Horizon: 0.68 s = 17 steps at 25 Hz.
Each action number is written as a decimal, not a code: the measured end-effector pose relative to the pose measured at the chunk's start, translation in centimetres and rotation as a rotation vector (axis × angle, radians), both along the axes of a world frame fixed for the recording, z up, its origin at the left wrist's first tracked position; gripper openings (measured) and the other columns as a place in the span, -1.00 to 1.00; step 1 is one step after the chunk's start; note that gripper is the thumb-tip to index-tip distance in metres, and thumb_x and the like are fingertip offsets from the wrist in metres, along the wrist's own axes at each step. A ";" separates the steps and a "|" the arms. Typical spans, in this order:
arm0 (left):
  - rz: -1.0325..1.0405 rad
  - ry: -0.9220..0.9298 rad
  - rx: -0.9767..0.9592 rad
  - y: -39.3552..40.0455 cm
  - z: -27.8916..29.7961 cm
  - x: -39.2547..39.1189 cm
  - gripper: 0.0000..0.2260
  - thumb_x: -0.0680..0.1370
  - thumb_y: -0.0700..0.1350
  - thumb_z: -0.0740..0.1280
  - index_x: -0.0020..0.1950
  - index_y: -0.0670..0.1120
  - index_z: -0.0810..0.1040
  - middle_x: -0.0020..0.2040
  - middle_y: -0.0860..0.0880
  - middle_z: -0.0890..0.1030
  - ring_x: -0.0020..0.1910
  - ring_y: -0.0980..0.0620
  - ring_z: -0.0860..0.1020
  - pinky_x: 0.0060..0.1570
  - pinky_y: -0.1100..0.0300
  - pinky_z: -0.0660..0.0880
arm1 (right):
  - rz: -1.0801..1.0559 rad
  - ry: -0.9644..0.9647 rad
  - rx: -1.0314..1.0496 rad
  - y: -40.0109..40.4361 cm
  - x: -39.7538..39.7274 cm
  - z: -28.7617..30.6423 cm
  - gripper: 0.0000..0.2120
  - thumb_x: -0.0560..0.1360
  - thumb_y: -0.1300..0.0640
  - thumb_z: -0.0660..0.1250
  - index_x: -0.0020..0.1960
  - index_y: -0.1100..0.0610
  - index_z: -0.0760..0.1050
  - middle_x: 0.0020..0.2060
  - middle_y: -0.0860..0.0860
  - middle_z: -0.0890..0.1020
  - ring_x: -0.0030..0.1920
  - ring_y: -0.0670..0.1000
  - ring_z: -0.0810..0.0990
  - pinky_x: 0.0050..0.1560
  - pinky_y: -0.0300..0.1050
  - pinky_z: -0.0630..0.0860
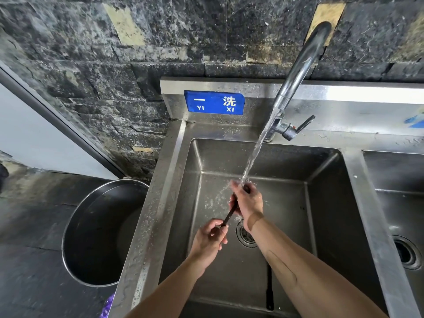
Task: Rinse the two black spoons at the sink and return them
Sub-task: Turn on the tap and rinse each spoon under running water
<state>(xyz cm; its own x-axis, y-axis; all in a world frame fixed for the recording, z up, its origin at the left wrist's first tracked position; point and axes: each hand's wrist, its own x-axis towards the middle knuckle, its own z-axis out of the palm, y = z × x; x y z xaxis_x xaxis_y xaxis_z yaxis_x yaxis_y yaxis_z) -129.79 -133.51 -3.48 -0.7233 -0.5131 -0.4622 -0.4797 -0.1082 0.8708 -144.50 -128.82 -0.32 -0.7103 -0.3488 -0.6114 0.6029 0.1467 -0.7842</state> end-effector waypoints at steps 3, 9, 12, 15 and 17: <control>0.024 0.016 0.030 -0.3 0.7 -0.3 -0.93 0.59 -0.14 0.33 -0.02 -0.13 0.57 -0.40 -0.02 0.55 -0.53 0.13 0.40 -0.49 0.30 0.35 | -0.037 -0.140 -0.108 -0.1 -0.3 0.8 -0.69 0.62 -0.11 0.19 -0.05 0.13 0.48 -0.37 0.08 0.57 -0.49 0.00 0.49 -0.58 -0.26 0.43; 0.053 -0.005 0.290 -1.0 1.4 0.5 -0.86 0.60 -0.18 0.30 0.08 -0.24 0.54 -0.40 -0.02 0.50 -0.50 0.07 0.36 -0.50 0.19 0.28 | 0.143 -0.197 -0.447 1.8 -0.6 0.1 -0.66 0.60 0.22 0.25 0.37 0.15 0.44 0.10 0.17 0.62 -0.15 0.11 0.60 -0.07 0.00 0.65; 0.070 -0.012 0.381 -0.4 1.5 0.2 -0.88 0.60 -0.15 0.30 0.08 -0.17 0.54 -0.38 -0.01 0.50 -0.48 0.08 0.36 -0.50 0.21 0.26 | 0.200 -0.055 -0.322 1.7 -0.3 -0.3 -0.58 0.50 0.38 0.36 0.31 0.11 0.46 0.09 0.15 0.65 -0.16 0.08 0.64 0.04 0.05 0.65; 0.044 -0.010 0.329 0.0 1.4 -0.3 -0.90 0.59 -0.10 0.29 0.03 -0.10 0.55 -0.37 0.01 0.51 -0.48 0.09 0.36 -0.54 0.22 0.27 | 0.164 0.080 -0.161 0.9 -0.2 0.2 -0.68 0.48 0.28 0.44 0.18 0.16 0.45 -0.19 0.13 0.61 -0.39 0.02 0.56 -0.19 0.03 0.66; 0.036 -0.007 0.336 0.2 1.4 -0.7 -0.91 0.57 -0.07 0.29 0.00 -0.05 0.55 -0.37 0.02 0.50 -0.48 0.10 0.36 -0.55 0.23 0.26 | 0.089 0.096 -0.137 0.3 -0.3 0.7 -0.78 0.56 0.13 0.37 0.10 0.21 0.42 -0.32 0.09 0.54 -0.48 -0.02 0.47 -0.40 -0.06 0.59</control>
<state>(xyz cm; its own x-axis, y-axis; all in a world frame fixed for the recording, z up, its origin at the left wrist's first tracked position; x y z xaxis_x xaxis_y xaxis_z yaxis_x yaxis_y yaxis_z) -130.51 -133.33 -2.11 -0.7036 -0.3564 -0.6147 -0.4763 -0.4055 0.7802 -144.79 -128.53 0.34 -0.7257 -0.4884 -0.4847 0.5136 0.0842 -0.8539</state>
